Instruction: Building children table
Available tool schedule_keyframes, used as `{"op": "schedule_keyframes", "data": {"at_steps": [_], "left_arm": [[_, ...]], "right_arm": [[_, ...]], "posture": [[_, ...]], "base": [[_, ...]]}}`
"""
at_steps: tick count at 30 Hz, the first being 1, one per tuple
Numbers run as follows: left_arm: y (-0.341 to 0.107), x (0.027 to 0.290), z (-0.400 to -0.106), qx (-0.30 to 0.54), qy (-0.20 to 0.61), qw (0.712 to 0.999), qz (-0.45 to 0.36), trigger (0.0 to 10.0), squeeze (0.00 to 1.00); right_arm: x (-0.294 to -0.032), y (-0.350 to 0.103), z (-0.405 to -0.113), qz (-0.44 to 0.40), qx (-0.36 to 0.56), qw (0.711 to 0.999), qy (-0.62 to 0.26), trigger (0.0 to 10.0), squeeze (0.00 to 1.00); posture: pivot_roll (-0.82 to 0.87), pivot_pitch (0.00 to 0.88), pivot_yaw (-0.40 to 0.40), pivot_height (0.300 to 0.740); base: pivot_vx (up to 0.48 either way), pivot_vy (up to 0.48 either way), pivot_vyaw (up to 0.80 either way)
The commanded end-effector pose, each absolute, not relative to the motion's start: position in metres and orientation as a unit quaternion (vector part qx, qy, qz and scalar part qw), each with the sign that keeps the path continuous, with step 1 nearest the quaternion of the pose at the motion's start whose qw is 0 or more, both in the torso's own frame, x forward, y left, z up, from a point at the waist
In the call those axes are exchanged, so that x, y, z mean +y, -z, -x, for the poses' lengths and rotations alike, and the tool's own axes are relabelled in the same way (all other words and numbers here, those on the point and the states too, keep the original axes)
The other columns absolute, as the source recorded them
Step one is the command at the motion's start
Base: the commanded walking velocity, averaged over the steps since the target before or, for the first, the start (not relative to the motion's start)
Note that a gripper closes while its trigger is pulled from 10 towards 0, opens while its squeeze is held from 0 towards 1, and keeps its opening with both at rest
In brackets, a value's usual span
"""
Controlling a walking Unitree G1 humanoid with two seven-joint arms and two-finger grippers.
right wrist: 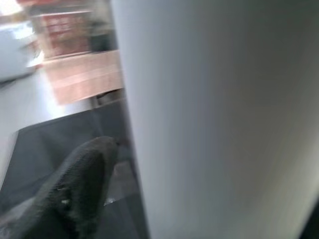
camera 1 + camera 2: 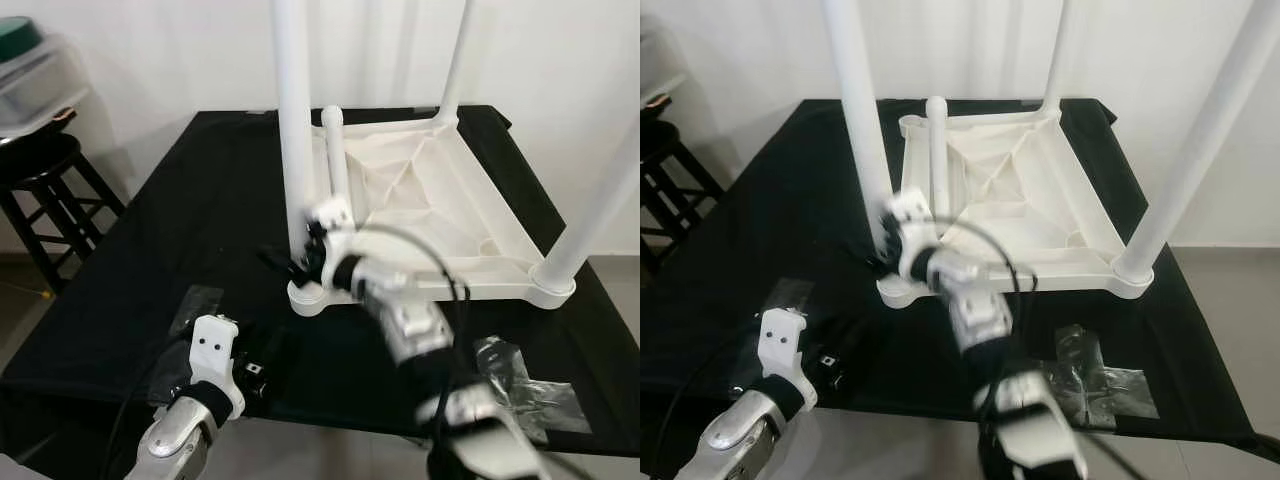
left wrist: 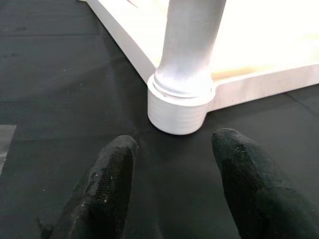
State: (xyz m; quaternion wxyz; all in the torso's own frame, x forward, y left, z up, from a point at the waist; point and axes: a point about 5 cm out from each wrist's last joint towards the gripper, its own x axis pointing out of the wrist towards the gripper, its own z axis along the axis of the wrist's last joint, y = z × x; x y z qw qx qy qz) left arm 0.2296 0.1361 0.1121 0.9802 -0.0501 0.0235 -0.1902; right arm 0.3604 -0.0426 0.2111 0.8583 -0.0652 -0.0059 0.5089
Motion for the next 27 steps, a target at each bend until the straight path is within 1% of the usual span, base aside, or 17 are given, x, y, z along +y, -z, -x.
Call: {"op": "schedule_keyframes", "data": {"at_steps": [1,2,3,4,6,7,8,9,10,11,13,14,17,23,25,26,27], "left_arm": [[-0.107,0.138,-0.229,0.033,0.186,0.981,0.047,10.0,0.00],[-0.107,0.138,-0.229,0.033,0.186,0.981,0.047,10.0,0.00],[-0.107,0.138,-0.229,0.033,0.185,0.981,0.046,10.0,0.00],[-0.107,0.138,-0.229,0.033,0.185,0.981,0.045,10.0,0.00],[-0.107,0.138,-0.229,0.033,0.185,0.981,0.045,10.0,0.00],[-0.107,0.138,-0.229,0.033,0.185,0.981,0.045,10.0,0.00],[-0.107,0.139,-0.228,0.033,0.184,0.981,0.044,10.0,0.00],[-0.107,0.139,-0.228,0.033,0.184,0.981,0.044,10.0,0.00],[-0.107,0.139,-0.228,0.034,0.184,0.981,0.044,10.0,0.00],[-0.107,0.139,-0.228,0.034,0.184,0.981,0.044,10.0,0.00],[-0.107,0.139,-0.228,0.034,0.185,0.981,0.044,10.0,0.00],[-0.107,0.139,-0.228,0.034,0.185,0.981,0.044,10.0,0.00],[-0.107,0.139,-0.227,0.034,0.185,0.981,0.043,10.0,0.00],[-0.108,0.138,-0.227,0.033,0.185,0.981,0.043,10.0,0.00],[-0.108,0.138,-0.226,0.032,0.184,0.981,0.043,10.0,0.00],[-0.108,0.138,-0.226,0.032,0.184,0.981,0.044,10.0,0.00],[-0.108,0.138,-0.226,0.032,0.184,0.981,0.044,10.0,0.00]], "right_arm": [[-0.040,-0.199,-0.358,0.080,0.012,0.826,-0.558,10.0,0.00],[-0.042,-0.199,-0.360,0.100,0.014,0.814,-0.572,10.0,0.00],[-0.042,-0.200,-0.360,0.117,0.016,0.794,-0.596,10.0,0.00],[-0.042,-0.200,-0.361,0.129,0.018,0.781,-0.611,10.0,0.00],[-0.041,-0.200,-0.361,0.136,0.031,0.762,-0.633,10.0,0.00],[-0.041,-0.200,-0.361,0.136,0.031,0.762,-0.633,10.0,0.00],[-0.040,-0.200,-0.361,0.131,0.045,0.742,-0.656,10.0,0.00],[-0.040,-0.200,-0.361,0.131,0.045,0.742,-0.656,10.0,0.00],[-0.039,-0.200,-0.361,0.129,0.053,0.733,-0.666,10.0,0.00],[-0.039,-0.200,-0.361,0.129,0.053,0.733,-0.666,10.0,0.00],[-0.037,-0.198,-0.361,0.123,0.070,0.721,-0.678,10.0,0.00],[-0.037,-0.195,-0.361,0.124,0.079,0.719,-0.679,0.0,0.00],[-0.039,-0.191,-0.362,0.127,0.090,0.715,-0.682,0.0,0.00],[-0.045,-0.189,-0.364,0.126,0.087,0.724,-0.673,0.0,0.00],[-0.054,-0.182,-0.366,0.133,0.089,0.742,-0.651,0.0,0.00],[-0.061,-0.174,-0.368,0.145,0.096,0.762,-0.624,0.0,0.00],[-0.061,-0.174,-0.368,0.145,0.096,0.762,-0.624,0.0,0.00]], "posture": [[0.00,0.063,0.042,0.740],[0.00,0.063,0.042,0.740],[0.00,0.063,0.042,0.740],[0.00,0.063,0.042,0.740],[0.01,0.062,0.041,0.740],[0.01,0.062,0.041,0.740],[0.01,0.061,0.042,0.740],[0.01,0.061,0.042,0.740],[0.01,0.062,0.041,0.740],[0.01,0.062,0.041,0.740],[0.01,0.067,0.042,0.740],[0.02,0.070,0.041,0.740],[0.02,0.073,0.040,0.740],[0.01,0.076,0.040,0.740],[0.01,0.082,0.040,0.740],[0.01,0.087,0.044,0.740],[0.01,0.087,0.044,0.740]], "base": [[0.000,0.000,0.00],[0.000,0.000,0.00],[0.000,0.000,0.00],[0.000,0.000,0.00],[0.000,0.000,0.00],[0.000,0.000,0.00],[0.000,0.000,0.00],[0.000,0.000,0.00],[0.000,0.000,0.00],[0.000,0.000,0.00],[0.000,0.000,0.00],[0.000,0.000,0.00],[0.000,0.000,0.00],[0.000,0.000,0.00],[0.000,0.000,0.00],[0.000,0.000,0.00],[0.000,0.000,0.00]]}}
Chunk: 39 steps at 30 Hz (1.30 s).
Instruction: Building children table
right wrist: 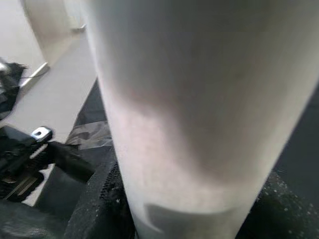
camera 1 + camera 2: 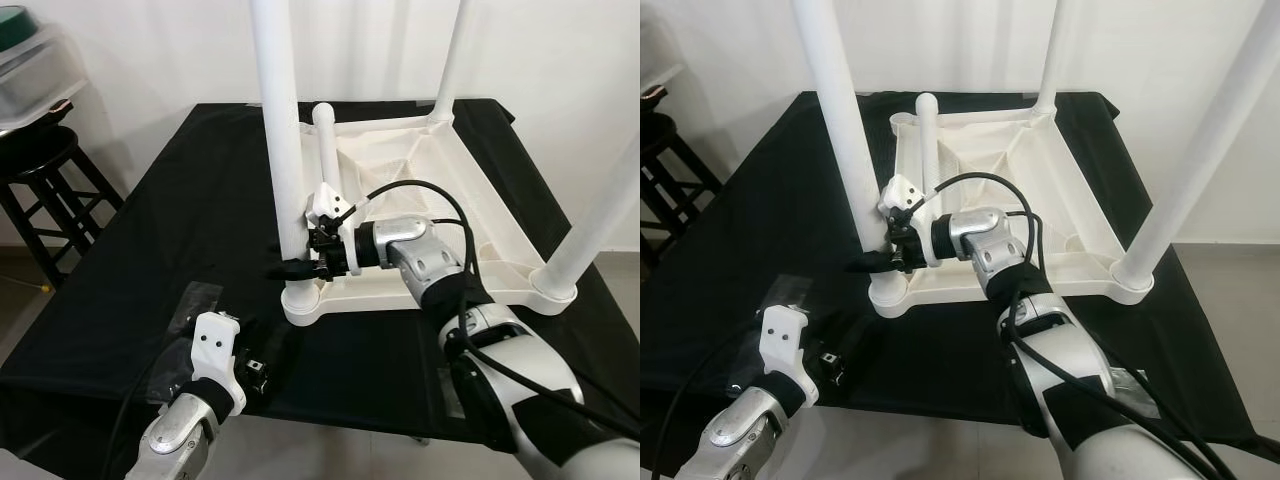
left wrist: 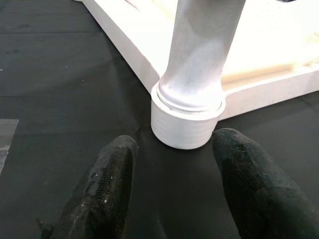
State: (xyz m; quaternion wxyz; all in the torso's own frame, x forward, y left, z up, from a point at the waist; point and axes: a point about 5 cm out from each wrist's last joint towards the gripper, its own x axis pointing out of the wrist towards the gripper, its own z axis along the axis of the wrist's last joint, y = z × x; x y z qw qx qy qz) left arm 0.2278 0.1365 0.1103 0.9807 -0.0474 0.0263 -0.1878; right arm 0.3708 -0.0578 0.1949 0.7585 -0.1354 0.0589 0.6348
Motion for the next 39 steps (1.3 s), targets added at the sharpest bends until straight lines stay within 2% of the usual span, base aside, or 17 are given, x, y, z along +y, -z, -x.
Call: {"op": "schedule_keyframes", "data": {"at_steps": [1,3,7,10,14,22,23,24,26,27,29,30,35,36,37,38,39], "left_arm": [[-0.109,0.137,-0.225,0.032,0.184,0.981,0.044,10.0,0.00],[-0.109,0.138,-0.223,0.031,0.185,0.981,0.046,10.0,0.00],[-0.110,0.139,-0.222,0.031,0.186,0.981,0.047,10.0,0.00],[-0.110,0.141,-0.222,0.033,0.186,0.981,0.046,10.0,0.00],[-0.110,0.142,-0.223,0.036,0.188,0.980,0.045,10.0,0.00],[-0.109,0.141,-0.224,0.037,0.190,0.980,0.049,10.0,0.00],[-0.109,0.141,-0.225,0.035,0.187,0.981,0.048,10.0,0.00],[-0.109,0.141,-0.226,0.034,0.186,0.981,0.046,10.0,0.00],[-0.109,0.141,-0.227,0.034,0.185,0.981,0.045,10.0,0.00],[-0.109,0.141,-0.228,0.034,0.184,0.981,0.044,10.0,0.00],[-0.108,0.141,-0.228,0.034,0.185,0.981,0.044,10.0,0.00],[-0.108,0.140,-0.229,0.035,0.185,0.981,0.045,10.0,0.00],[-0.107,0.140,-0.231,0.035,0.184,0.981,0.044,10.0,0.00],[-0.107,0.140,-0.232,0.035,0.184,0.981,0.044,10.0,0.00],[-0.107,0.140,-0.232,0.035,0.184,0.981,0.044,10.0,0.00],[-0.106,0.140,-0.232,0.035,0.183,0.982,0.042,10.0,0.00],[-0.106,0.140,-0.232,0.035,0.183,0.982,0.042,10.0,0.00]], "right_arm": [[-0.066,-0.167,-0.368,0.152,0.103,0.774,-0.605,0.0,0.00],[-0.073,-0.139,-0.365,0.164,0.134,0.836,-0.507,0.0,0.00],[-0.073,-0.131,-0.363,0.165,0.148,0.861,-0.458,0.0,0.00],[-0.043,-0.123,-0.321,0.091,0.160,0.919,-0.349,0.0,0.00],[-0.036,-0.136,-0.314,0.052,0.129,0.938,-0.317,0.0,0.00],[-0.035,-0.134,-0.326,0.061,0.120,0.936,-0.326,0.0,0.00],[-0.033,-0.134,-0.332,0.065,0.123,0.934,-0.330,0.9,0.00],[-0.033,-0.142,-0.344,0.063,0.116,0.925,-0.356,10.0,0.89],[-0.034,-0.149,-0.350,0.059,0.110,0.922,-0.366,10.0,0.89],[-0.037,-0.161,-0.357,0.055,0.092,0.914,-0.392,10.0,1.00],[-0.039,-0.169,-0.361,0.053,0.079,0.908,-0.408,10.0,1.00],[-0.045,-0.194,-0.359,0.066,0.044,0.871,-0.486,10.0,1.00],[-0.052,-0.208,-0.356,0.105,0.034,0.827,-0.551,10.0,1.00],[-0.054,-0.211,-0.357,0.134,0.030,0.806,-0.576,10.0,0.76],[-0.054,-0.211,-0.357,0.134,0.030,0.806,-0.576,10.0,0.76],[-0.055,-0.215,-0.356,0.157,0.024,0.778,-0.608,10.0,0.00],[-0.055,-0.215,-0.356,0.157,0.024,0.778,-0.608,10.0,0.00]], "posture": [[0.01,0.087,0.044,0.740],[0.00,0.100,0.044,0.740],[0.00,0.100,0.044,0.740],[-0.02,0.125,0.068,0.740],[-0.03,0.106,0.076,0.740],[-0.02,0.100,0.060,0.740],[-0.01,0.091,0.056,0.740],[0.00,0.081,0.060,0.740],[0.00,0.079,0.060,0.740],[0.00,0.076,0.060,0.740],[0.00,0.076,0.060,0.740],[0.00,0.067,0.057,0.740],[0.01,0.059,0.052,0.740],[0.00,0.056,0.053,0.740],[0.00,0.056,0.053,0.740],[0.01,0.054,0.055,0.740],[0.01,0.054,0.055,0.740]], "base": [[0.000,0.000,0.00],[0.000,0.000,0.00],[0.000,0.000,0.00],[0.000,0.000,0.00],[0.000,0.000,0.00],[0.000,0.000,0.00],[0.000,0.000,0.00],[0.000,0.000,0.00],[0.000,0.000,0.00],[0.000,0.000,0.00],[0.000,0.000,0.00],[0.000,0.000,0.00],[0.000,0.000,0.00],[0.000,0.000,0.00],[0.000,0.000,0.00],[0.000,0.000,0.00],[0.000,0.000,0.00]]}}
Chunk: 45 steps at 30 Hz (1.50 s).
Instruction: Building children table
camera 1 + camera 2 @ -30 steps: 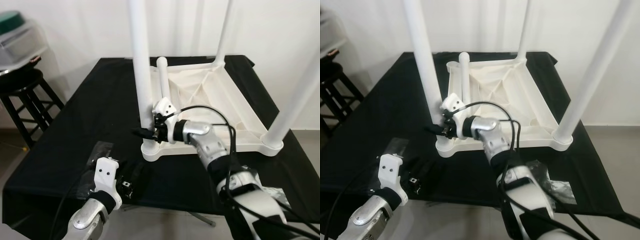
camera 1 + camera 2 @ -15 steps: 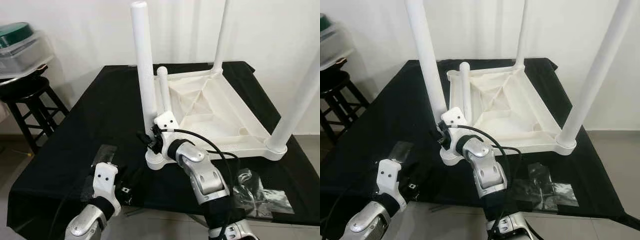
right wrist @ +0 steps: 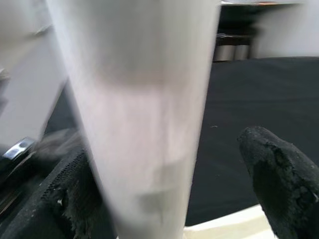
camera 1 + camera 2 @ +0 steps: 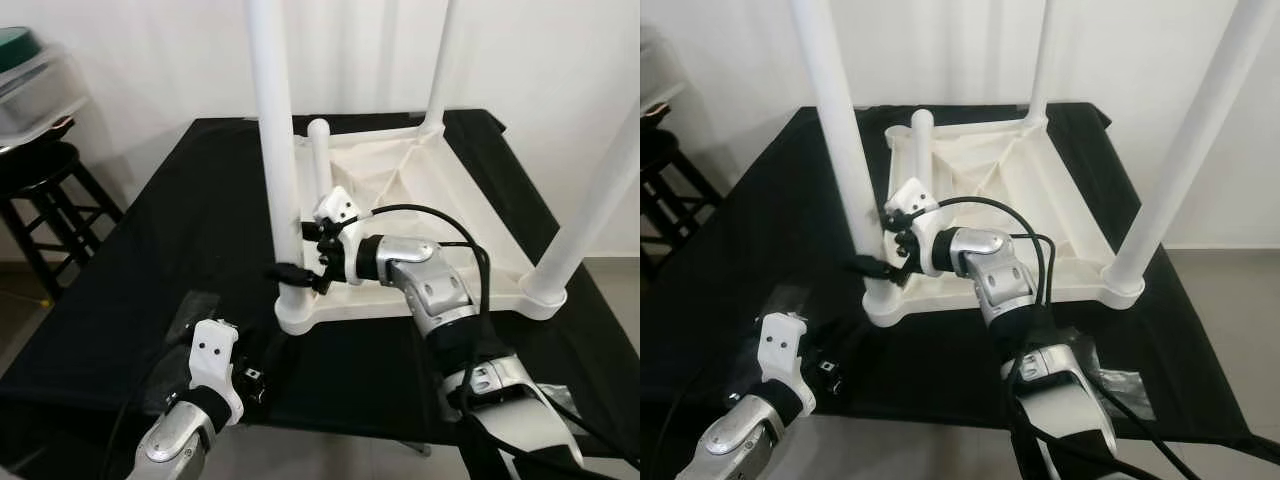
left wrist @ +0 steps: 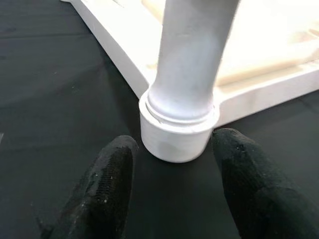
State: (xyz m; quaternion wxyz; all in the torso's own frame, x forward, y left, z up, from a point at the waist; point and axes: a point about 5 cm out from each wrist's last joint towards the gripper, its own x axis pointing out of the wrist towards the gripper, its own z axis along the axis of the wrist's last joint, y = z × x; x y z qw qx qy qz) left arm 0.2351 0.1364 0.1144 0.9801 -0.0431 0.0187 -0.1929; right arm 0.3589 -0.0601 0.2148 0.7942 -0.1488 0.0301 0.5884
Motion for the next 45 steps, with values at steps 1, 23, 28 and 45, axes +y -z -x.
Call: {"op": "schedule_keyframes", "data": {"at_steps": [1,23,28,45], "left_arm": [[-0.106,0.140,-0.233,0.035,0.183,0.982,0.041,10.0,0.00],[-0.104,0.140,-0.231,0.036,0.184,0.982,0.035,10.0,0.00],[-0.106,0.140,-0.230,0.033,0.183,0.982,0.037,10.0,0.00],[-0.109,0.146,-0.238,0.033,0.160,0.986,0.026,10.0,0.00]], "right_arm": [[-0.056,-0.217,-0.358,0.173,0.028,0.745,-0.643,10.0,0.00],[-0.071,-0.180,-0.359,0.161,0.092,0.706,-0.684,0.0,0.00],[-0.068,-0.142,-0.351,0.133,0.106,0.818,-0.549,0.0,0.00],[-0.048,-0.125,-0.334,0.068,0.100,0.947,-0.296,10.0,0.00]], "posture": [[0.01,0.048,0.057,0.740],[0.02,0.056,0.056,0.740],[0.00,0.077,0.036,0.740],[-0.03,0.062,0.046,0.740]], "base": [[0.000,0.000,0.00],[0.000,0.000,0.00],[0.000,0.000,0.00],[0.000,0.000,0.00]]}}
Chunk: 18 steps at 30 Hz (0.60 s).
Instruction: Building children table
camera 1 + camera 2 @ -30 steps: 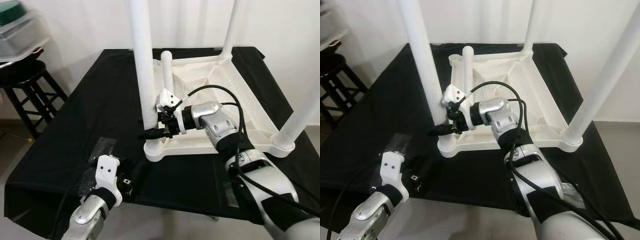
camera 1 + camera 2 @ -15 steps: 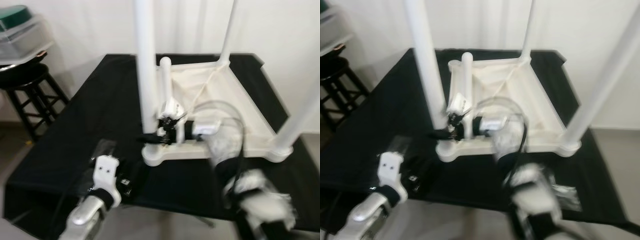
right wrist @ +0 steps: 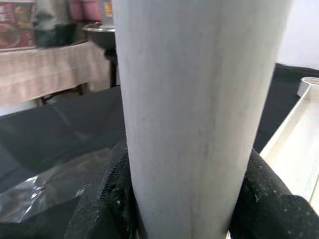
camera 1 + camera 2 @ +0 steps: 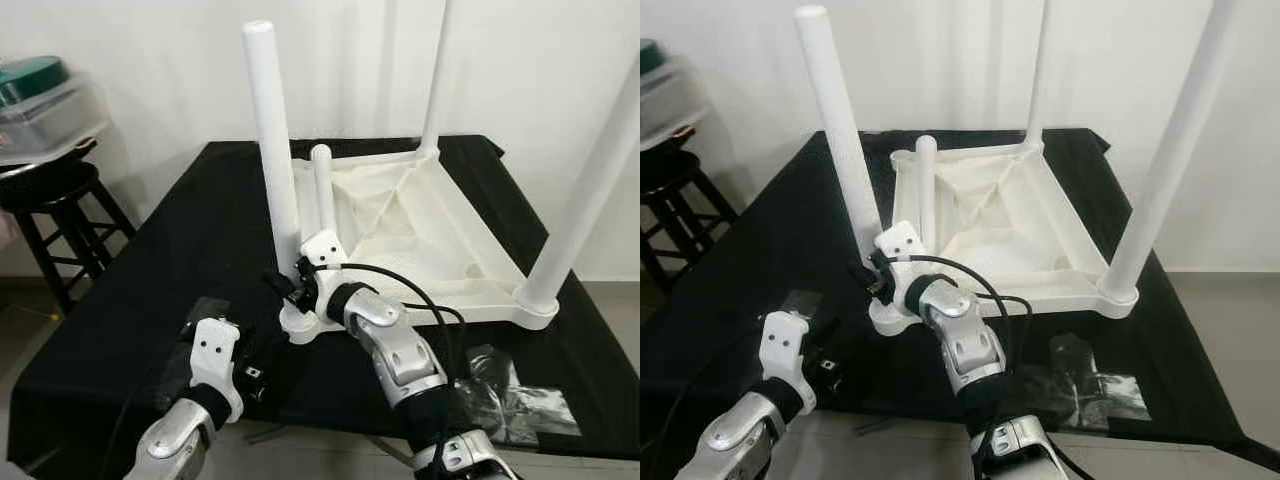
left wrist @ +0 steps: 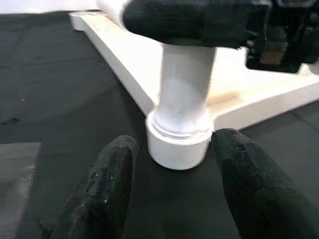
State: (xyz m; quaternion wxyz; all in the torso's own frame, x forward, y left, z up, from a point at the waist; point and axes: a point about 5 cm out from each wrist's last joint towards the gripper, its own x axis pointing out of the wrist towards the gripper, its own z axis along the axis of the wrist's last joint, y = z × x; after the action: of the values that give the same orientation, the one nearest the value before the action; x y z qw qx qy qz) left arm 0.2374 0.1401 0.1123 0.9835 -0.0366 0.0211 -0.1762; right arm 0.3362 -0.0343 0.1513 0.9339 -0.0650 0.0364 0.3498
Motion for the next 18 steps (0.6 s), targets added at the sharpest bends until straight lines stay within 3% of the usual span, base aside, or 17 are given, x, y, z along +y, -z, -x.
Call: {"op": "schedule_keyframes", "data": {"at_steps": [1,2,3,18], "left_arm": [[-0.109,0.146,-0.238,0.033,0.160,0.986,0.026,10.0,0.00],[-0.110,0.147,-0.240,0.032,0.152,0.988,0.021,10.0,0.00],[-0.112,0.151,-0.242,0.026,0.134,0.990,0.020,10.0,0.00],[-0.133,0.178,-0.251,-0.009,0.063,0.998,0.025,10.0,0.00]], "right_arm": [[-0.048,-0.125,-0.334,0.068,0.100,0.947,-0.296,10.0,0.00],[-0.048,-0.128,-0.329,0.061,0.094,0.948,-0.297,10.0,0.00],[-0.048,-0.133,-0.323,0.055,0.083,0.947,-0.305,10.0,1.00],[-0.077,-0.138,-0.305,0.046,0.034,0.940,-0.336,10.0,1.00]], "posture": [[-0.03,0.062,0.046,0.740],[-0.04,0.061,0.045,0.740],[-0.05,0.057,0.047,0.740],[-0.08,0.049,0.063,0.740]], "base": [[0.000,0.000,0.00],[0.000,0.000,0.00],[0.000,0.000,0.00],[0.000,0.000,0.00]]}}
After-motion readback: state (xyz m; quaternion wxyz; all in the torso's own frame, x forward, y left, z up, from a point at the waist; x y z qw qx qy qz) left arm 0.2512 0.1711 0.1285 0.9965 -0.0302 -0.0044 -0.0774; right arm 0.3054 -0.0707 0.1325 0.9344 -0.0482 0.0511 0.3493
